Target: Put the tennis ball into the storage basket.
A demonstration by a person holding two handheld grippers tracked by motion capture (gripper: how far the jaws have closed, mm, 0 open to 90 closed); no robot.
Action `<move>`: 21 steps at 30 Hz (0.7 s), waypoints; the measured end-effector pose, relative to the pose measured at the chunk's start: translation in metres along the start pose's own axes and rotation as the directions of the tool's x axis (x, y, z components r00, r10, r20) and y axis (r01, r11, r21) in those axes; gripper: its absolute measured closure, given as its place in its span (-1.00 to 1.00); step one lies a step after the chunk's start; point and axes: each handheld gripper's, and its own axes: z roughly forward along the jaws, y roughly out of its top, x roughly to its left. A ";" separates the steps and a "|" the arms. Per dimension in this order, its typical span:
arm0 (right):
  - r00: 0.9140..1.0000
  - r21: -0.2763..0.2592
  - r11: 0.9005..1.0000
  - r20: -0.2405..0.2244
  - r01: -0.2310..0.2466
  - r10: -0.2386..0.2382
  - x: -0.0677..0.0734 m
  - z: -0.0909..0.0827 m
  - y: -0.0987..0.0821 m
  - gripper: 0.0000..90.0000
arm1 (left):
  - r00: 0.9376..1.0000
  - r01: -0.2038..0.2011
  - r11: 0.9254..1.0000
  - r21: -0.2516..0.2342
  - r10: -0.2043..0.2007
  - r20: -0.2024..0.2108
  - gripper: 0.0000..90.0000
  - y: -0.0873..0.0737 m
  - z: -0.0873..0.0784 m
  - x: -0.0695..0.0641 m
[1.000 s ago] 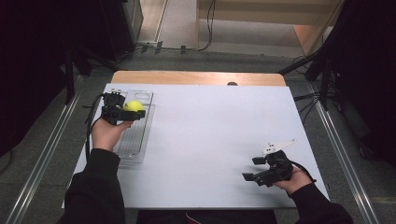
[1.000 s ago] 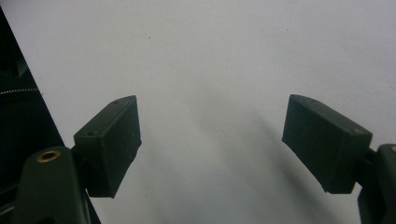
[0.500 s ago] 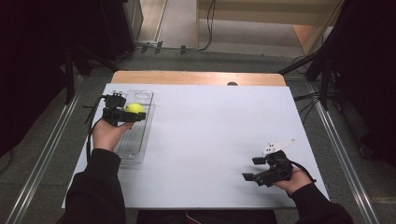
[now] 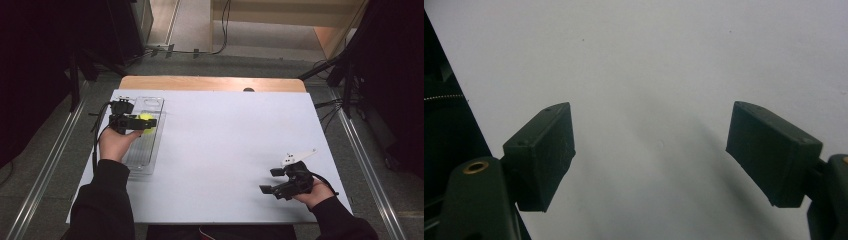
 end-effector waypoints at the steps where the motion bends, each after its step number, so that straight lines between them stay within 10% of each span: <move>1: 1.000 0.001 1.000 0.000 0.001 -0.001 0.000 0.000 0.000 -0.61 | 1.000 -0.001 1.000 -0.007 0.001 -0.004 -0.71 0.001 -0.002 0.000; 21: 1.000 0.000 1.000 0.000 -0.001 0.001 0.000 0.000 0.000 -0.61 | 0.997 -0.005 1.000 -0.006 0.006 0.077 -0.70 0.011 -0.020 -0.012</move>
